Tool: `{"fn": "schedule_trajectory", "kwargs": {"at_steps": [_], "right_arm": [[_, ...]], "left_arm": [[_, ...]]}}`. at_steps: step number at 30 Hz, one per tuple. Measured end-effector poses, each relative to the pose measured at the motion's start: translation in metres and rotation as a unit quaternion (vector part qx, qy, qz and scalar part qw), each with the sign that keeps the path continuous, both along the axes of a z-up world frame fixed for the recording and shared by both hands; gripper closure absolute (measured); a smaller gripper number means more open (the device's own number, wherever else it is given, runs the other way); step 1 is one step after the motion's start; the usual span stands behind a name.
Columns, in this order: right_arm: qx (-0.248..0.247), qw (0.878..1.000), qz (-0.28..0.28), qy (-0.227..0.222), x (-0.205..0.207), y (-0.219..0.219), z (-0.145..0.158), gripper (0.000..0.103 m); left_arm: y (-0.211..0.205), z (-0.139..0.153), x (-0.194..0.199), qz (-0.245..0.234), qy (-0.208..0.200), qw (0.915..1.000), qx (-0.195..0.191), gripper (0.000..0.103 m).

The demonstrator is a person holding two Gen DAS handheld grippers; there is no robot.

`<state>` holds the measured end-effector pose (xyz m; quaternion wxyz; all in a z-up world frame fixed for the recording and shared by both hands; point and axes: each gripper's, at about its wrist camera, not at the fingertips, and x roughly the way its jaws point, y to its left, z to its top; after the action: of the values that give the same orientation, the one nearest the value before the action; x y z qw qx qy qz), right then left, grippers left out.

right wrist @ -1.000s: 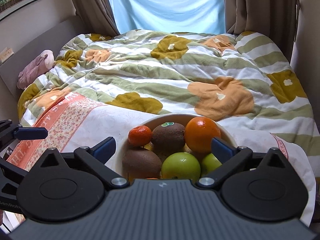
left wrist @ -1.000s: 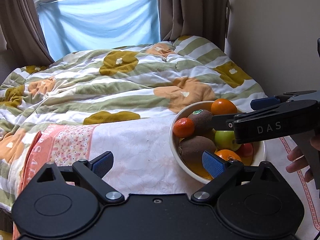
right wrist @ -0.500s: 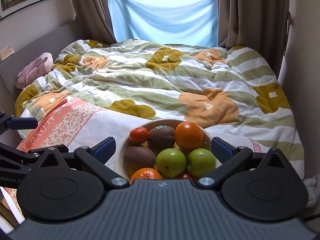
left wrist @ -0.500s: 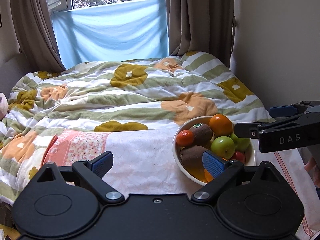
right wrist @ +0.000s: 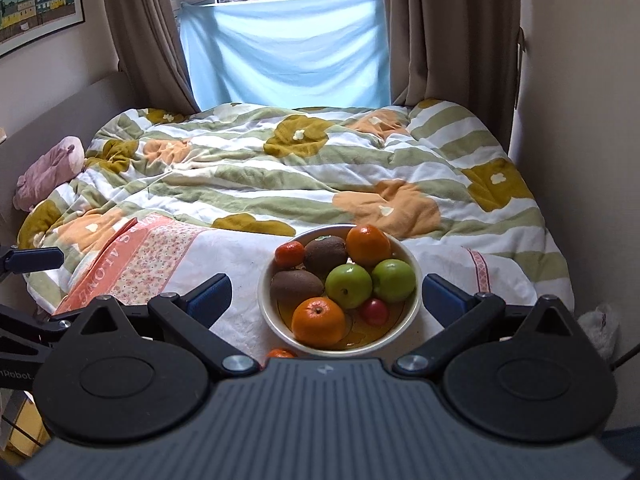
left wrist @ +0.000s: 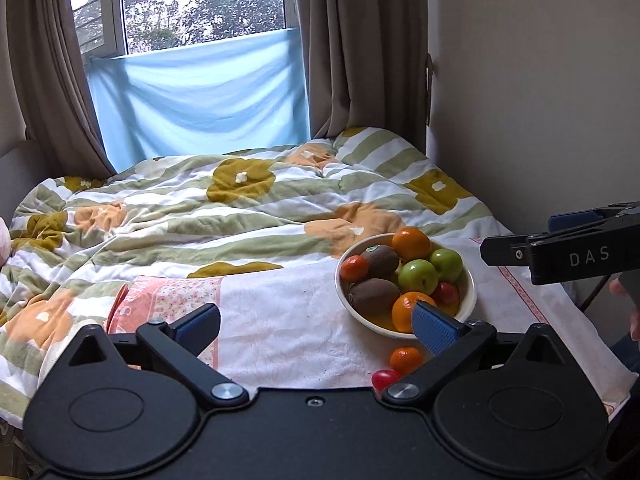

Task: Organize fruits
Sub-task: 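Lift both tools from the bowl toward the remaining fruit, then grasp a red tomato with the left tool while the right tool grasps a tangerine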

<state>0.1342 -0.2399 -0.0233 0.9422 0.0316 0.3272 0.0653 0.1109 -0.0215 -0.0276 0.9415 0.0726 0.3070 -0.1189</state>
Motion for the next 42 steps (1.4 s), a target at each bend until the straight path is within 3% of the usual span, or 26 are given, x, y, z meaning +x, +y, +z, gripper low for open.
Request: {"fn": "schedule_trajectory", "kwargs": {"at_steps": [5, 13, 21, 24, 27, 31, 38, 42], "right_arm": [[-0.003, 0.999, -0.03, 0.009, -0.023, 0.01, -0.014, 0.0], [0.012, 0.998, -0.049, 0.028, -0.04, 0.015, -0.057, 0.0], [0.019, 0.997, -0.056, 0.039, -0.028, 0.019, -0.101, 0.0], [0.025, 0.997, -0.056, 0.042, -0.019, 0.018, -0.115, 0.0], [0.035, 0.997, -0.057, 0.049, -0.011, 0.018, -0.127, 0.0], [0.04, 0.996, -0.055, 0.055, -0.006, 0.019, -0.136, 0.001], [0.052, 0.995, -0.051, 0.069, 0.005, 0.019, -0.146, 0.008], [0.054, 0.995, -0.045, 0.071, 0.009, 0.023, -0.148, 0.01]], "left_arm": [[0.003, -0.018, -0.011, -0.04, 0.005, 0.9991, 0.007, 0.0], [-0.005, -0.07, -0.01, -0.105, 0.027, 0.9939, 0.019, 0.001], [-0.028, -0.118, 0.015, -0.164, 0.041, 0.9843, 0.05, 0.017], [-0.036, -0.134, 0.026, -0.174, 0.049, 0.9819, 0.056, 0.029], [-0.041, -0.146, 0.033, -0.177, 0.054, 0.9808, 0.06, 0.035], [-0.046, -0.153, 0.038, -0.185, 0.051, 0.9796, 0.06, 0.036], [-0.049, -0.162, 0.046, -0.197, 0.066, 0.9764, 0.06, 0.059], [-0.049, -0.164, 0.048, -0.201, 0.068, 0.9758, 0.053, 0.063]]}}
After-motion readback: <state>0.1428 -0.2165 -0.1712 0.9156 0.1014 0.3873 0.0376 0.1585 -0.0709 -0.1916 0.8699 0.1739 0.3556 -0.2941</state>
